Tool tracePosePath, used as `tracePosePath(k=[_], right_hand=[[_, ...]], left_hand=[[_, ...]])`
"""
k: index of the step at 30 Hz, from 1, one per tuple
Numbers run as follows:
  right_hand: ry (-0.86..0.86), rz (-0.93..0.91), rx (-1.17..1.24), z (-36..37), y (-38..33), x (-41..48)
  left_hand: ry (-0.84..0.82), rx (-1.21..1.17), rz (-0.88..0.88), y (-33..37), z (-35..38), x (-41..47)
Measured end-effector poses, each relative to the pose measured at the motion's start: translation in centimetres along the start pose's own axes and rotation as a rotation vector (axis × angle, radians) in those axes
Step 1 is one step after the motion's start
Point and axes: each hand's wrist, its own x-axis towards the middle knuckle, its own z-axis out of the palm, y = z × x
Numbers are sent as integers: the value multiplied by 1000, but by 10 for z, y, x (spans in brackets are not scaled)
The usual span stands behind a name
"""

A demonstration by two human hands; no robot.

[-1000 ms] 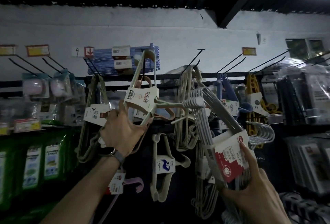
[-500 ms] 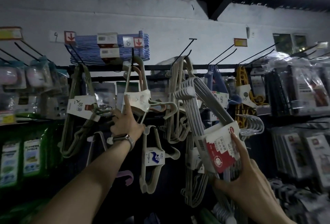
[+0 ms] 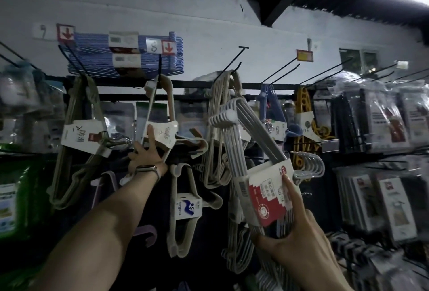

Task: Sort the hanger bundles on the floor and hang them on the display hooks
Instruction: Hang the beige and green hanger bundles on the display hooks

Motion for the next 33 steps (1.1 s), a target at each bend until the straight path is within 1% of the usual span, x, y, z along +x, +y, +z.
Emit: tracePosePath(k=[4, 11, 18, 23, 26, 29, 31, 33], right_hand=[[-13, -5, -26, 2, -8, 3], [-35, -36, -29, 8, -15, 4], [-80, -22, -43, 17, -22, -5], [-99, -34, -14, 26, -34, -13], [-97, -60, 3, 32, -43, -20], [-113, -66, 16, 42, -53, -27], [-134, -68, 30, 51, -59, -33], [-149, -73, 59, 61, -67, -41]], left_hand=[[-55, -14, -44, -1, 5, 14], [-67, -45, -22, 13, 11, 3], [-158, -51, 45, 2, 7, -19], [-215, -66, 108, -12, -18, -46], [-243, -184, 143, -22, -33, -73], [-279, -420, 201, -32, -44, -114], [-298, -548, 188, -40, -56, -145], [-319, -726, 165, -50, -65, -172]])
